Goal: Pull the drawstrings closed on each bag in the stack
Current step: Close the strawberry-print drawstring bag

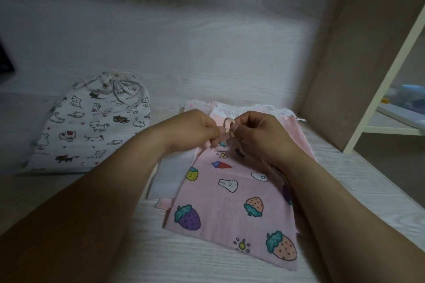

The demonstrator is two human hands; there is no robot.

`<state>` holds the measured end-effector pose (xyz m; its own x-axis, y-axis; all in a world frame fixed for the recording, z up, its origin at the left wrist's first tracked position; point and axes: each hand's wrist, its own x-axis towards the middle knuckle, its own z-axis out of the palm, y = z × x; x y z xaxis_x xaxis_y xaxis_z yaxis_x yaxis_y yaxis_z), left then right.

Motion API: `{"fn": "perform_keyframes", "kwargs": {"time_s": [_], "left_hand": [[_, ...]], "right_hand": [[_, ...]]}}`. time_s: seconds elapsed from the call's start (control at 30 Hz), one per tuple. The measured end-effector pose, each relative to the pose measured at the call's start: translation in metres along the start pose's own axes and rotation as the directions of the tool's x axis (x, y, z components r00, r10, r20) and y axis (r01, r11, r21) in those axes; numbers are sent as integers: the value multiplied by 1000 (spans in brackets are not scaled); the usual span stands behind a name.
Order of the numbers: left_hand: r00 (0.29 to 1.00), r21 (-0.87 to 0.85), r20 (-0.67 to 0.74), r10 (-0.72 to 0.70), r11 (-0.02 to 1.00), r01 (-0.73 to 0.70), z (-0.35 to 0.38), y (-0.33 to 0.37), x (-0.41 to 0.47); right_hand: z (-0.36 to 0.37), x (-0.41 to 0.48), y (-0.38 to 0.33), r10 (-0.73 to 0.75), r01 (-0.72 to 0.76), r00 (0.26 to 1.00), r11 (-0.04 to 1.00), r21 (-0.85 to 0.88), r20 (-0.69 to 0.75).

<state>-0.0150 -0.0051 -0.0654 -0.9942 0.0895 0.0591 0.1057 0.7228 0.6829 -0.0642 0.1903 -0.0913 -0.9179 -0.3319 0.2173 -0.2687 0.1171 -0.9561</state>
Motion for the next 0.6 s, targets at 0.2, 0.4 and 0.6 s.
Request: {"fn": "perform_keyframes", "kwargs": {"time_s": [0.2, 0.4, 0.6], "left_hand": [[998, -172, 33, 50, 984, -44, 11, 7, -3], [1000, -356, -3, -7, 935, 5, 25, 6, 2], [998, -356, -47, 46, 933, -60, 24, -2, 4]], "right_hand": [[-2, 0, 0, -7, 6, 999, 1000, 17, 54], [-3, 1, 0, -9, 7, 999, 1000, 25, 54], [-5, 0, -1, 6, -10, 998, 999, 54, 64]]}}
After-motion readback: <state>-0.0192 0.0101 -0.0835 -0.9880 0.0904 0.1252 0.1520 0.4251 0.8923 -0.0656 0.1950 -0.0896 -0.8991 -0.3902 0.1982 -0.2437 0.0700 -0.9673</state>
